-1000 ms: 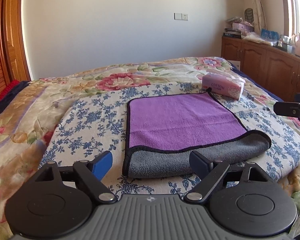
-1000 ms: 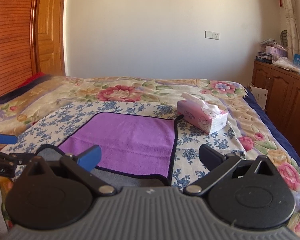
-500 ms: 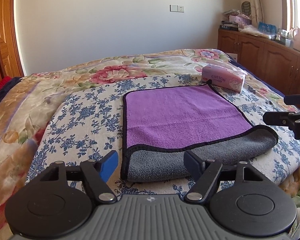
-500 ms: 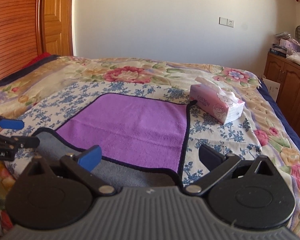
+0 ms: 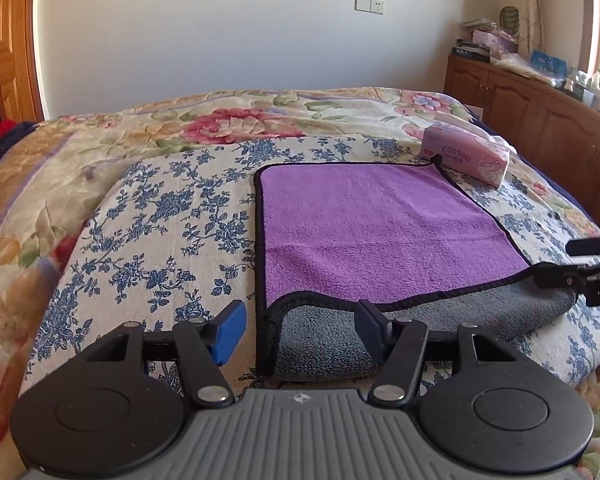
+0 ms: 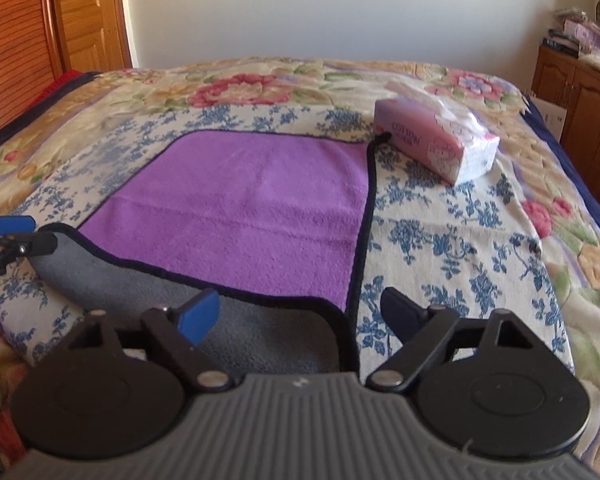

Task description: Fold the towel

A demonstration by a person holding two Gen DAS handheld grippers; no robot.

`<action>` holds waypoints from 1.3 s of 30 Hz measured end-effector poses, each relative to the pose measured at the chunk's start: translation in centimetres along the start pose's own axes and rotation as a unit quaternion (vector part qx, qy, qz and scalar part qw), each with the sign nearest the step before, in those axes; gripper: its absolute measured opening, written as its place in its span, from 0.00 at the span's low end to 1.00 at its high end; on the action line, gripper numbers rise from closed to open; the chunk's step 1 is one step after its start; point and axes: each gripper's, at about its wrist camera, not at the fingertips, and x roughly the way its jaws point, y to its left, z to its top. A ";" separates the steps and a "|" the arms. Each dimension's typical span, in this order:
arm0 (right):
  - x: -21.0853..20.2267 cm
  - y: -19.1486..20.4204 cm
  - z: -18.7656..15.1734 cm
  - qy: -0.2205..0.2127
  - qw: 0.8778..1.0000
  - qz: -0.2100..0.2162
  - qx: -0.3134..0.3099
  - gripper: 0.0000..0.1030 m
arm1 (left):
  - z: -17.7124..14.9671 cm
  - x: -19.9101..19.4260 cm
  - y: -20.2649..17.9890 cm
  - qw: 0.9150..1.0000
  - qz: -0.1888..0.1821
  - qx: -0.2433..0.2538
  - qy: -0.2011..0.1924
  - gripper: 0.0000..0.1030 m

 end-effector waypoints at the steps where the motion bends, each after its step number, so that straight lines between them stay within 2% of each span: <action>1: 0.2 -0.1 0.0 0.005 1.000 0.001 0.003 0.85 | 0.1 0.2 0.2 1.000 0.000 -0.004 0.001 0.61; 7: 0.7 -0.7 0.1 0.018 1.000 0.007 0.015 0.85 | 0.3 1.1 0.9 1.000 -0.011 -0.023 0.012 0.57; 10: 1.0 -0.9 0.0 0.029 0.999 -0.003 0.019 0.84 | 0.3 1.4 1.0 0.999 -0.016 -0.029 0.017 0.53; 14: 1.1 -1.1 -0.1 0.038 0.999 0.017 0.028 0.80 | 0.0 1.6 0.7 0.999 -0.014 -0.021 0.022 0.49; 17: 1.2 -0.9 -0.1 0.046 0.998 0.025 0.024 0.71 | -0.2 1.7 0.5 0.999 -0.019 -0.015 0.026 0.45; 20: 1.1 -0.7 -0.1 0.047 0.999 0.015 0.017 0.65 | -0.3 1.7 0.3 0.999 -0.019 -0.010 0.026 0.39; 22: 1.1 -0.9 -0.1 0.050 0.998 0.020 0.023 0.57 | -0.3 1.7 0.3 0.999 -0.020 -0.012 0.025 0.28; 25: 1.2 -1.0 -0.1 0.052 0.998 0.020 0.023 0.48 | -0.2 1.7 0.4 0.999 -0.021 -0.015 0.026 0.20; 29: 1.2 -1.1 -0.1 0.053 0.998 0.011 0.022 0.36 | -0.3 1.6 0.2 0.999 -0.023 -0.011 0.026 0.19; 31: 1.2 -1.2 -0.1 0.052 0.998 0.010 0.027 0.25 | -0.3 1.6 0.2 0.999 -0.024 -0.010 0.026 0.19; 35: 1.0 -1.3 0.0 0.048 0.999 0.010 0.023 0.19 | -0.3 1.7 0.2 0.999 -0.021 -0.009 0.026 0.19; 37: 1.0 -1.3 0.0 0.048 0.999 0.011 0.021 0.09 | -0.3 1.6 0.1 0.999 -0.021 -0.008 0.026 0.16; 39: 0.9 -1.3 0.0 0.045 0.999 0.012 0.020 0.09 | -0.3 1.6 0.2 0.999 -0.022 -0.008 0.025 0.13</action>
